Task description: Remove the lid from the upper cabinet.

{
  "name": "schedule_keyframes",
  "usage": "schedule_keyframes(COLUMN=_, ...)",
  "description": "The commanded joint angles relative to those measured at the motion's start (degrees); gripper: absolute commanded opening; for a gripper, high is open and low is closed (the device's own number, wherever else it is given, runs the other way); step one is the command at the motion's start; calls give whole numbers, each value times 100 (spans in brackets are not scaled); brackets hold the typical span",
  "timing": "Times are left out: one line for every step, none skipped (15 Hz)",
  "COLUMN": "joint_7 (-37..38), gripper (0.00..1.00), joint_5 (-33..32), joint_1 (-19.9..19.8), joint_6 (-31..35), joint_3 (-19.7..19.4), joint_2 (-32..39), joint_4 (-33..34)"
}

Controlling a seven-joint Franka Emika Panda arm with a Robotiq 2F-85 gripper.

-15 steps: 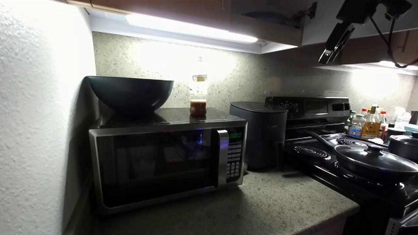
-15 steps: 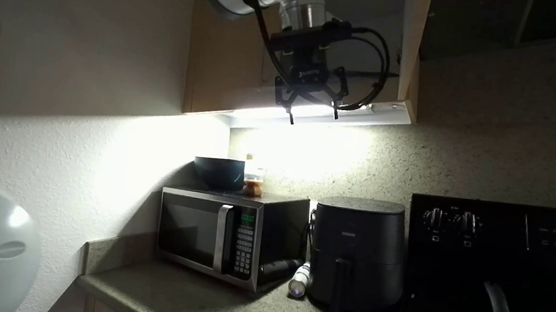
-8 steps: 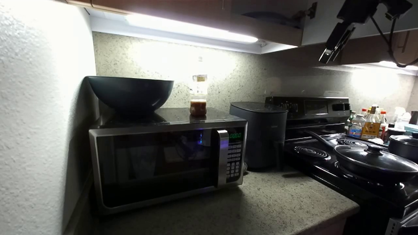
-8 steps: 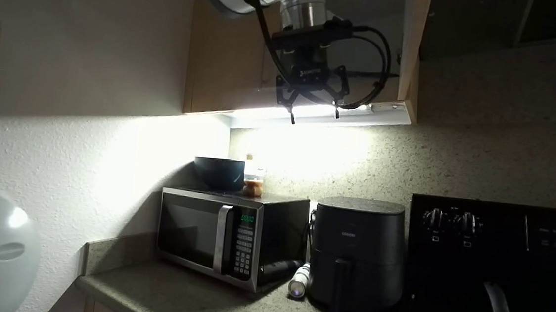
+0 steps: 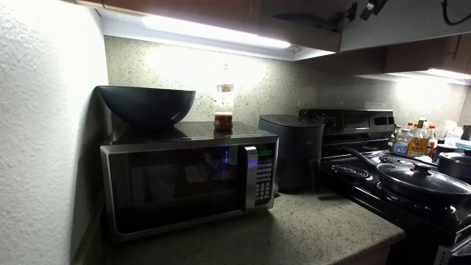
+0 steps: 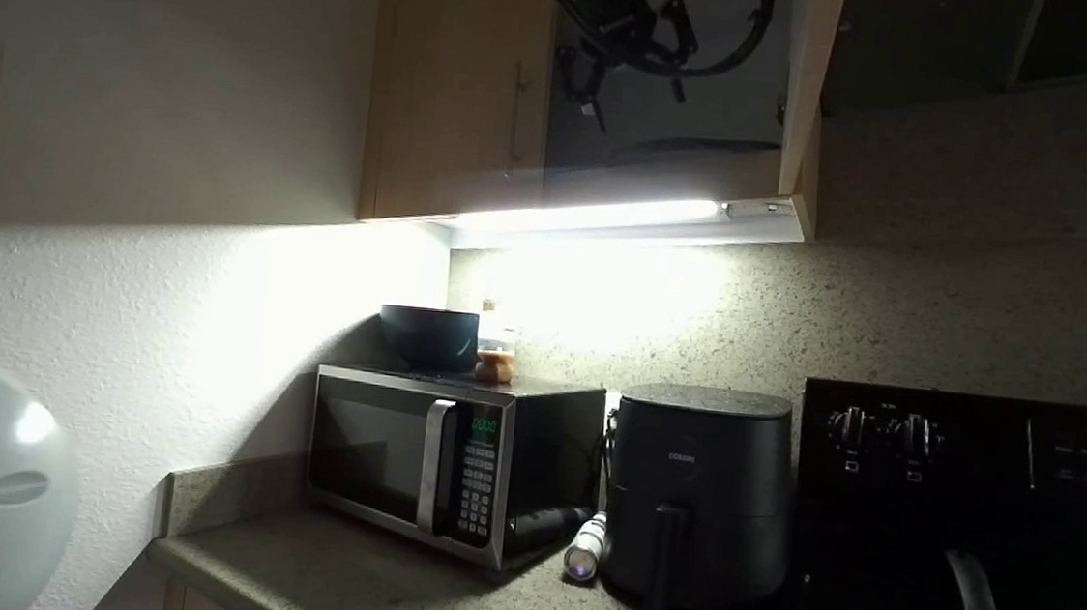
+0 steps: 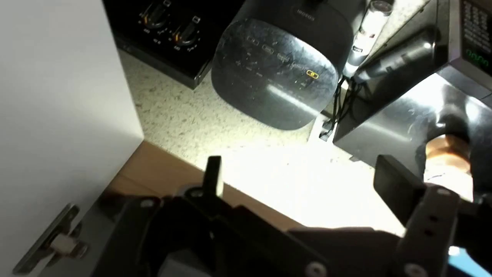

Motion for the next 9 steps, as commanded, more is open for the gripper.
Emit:
schedule_keyframes(joint_7=-217, gripper=100, joint_5=-99, joint_1=-23, joint_6=118, joint_3=84, joint_2=435, joint_4=802)
schedule_keyframes(joint_7=-229, gripper=100, joint_5=-104, joint_1=-24, joint_6=127, joint_3=107, joint_2=469, joint_4=905)
schedule_keyframes(joint_7=-43, gripper=100, joint_5=35, joint_1=-53, joint_6=6, joint_3=99, joint_2=258, joint_4=626)
schedule_keyframes(joint_7=-47, gripper=100, joint_5=35, joint_1=-54, joint_6=4, joint_3=119, joint_2=331, joint_4=765)
schedule_keyframes(joint_7=-48, gripper=100, joint_5=35, joint_1=-55, joint_6=3, joint_3=132, joint_2=387, joint_4=846)
schedule_keyframes(joint_7=-49, gripper=100, joint_5=36, joint_1=-57, joint_6=3, joint_3=136, joint_2=423, joint_4=882)
schedule_keyframes(joint_7=-50, gripper=100, joint_5=36, joint_1=-58, joint_6=3, joint_3=137, joint_2=443, joint_4=895)
schedule_keyframes(joint_7=-44, gripper=100, joint_5=161, joint_1=-11, joint_6=172, joint_3=95, joint_2=474, joint_4=862)
schedule_keyframes(joint_7=72, gripper=100, joint_5=133, joint_1=-54, joint_6=361, joint_3=110, joint_2=565, joint_4=911)
